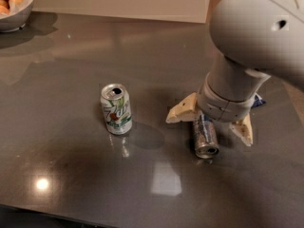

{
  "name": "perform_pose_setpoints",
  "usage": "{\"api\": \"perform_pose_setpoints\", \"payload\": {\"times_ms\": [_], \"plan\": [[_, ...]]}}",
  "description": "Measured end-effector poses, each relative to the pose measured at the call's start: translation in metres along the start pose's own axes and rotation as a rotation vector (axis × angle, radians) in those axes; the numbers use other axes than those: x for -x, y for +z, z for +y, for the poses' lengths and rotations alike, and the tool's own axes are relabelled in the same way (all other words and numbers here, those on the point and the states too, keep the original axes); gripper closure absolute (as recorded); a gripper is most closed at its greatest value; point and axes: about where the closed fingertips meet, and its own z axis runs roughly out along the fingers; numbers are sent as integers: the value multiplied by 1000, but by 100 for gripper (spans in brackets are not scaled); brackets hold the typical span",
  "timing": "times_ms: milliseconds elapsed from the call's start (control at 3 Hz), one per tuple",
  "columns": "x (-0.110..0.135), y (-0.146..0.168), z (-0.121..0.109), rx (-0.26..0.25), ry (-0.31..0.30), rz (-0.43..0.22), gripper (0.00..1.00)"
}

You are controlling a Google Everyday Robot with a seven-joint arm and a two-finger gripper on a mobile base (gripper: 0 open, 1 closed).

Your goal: Place redbull can upright

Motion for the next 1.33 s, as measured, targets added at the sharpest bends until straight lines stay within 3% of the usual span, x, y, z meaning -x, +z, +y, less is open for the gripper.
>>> {"api": "perform_pose_setpoints", "payload": {"times_ms": [333, 1000, 1333], "plan": [[3, 12, 2, 36, -48, -9, 0], [8, 25, 5, 97, -89, -30, 41], [6, 22, 4, 105, -71, -38, 64]]}}
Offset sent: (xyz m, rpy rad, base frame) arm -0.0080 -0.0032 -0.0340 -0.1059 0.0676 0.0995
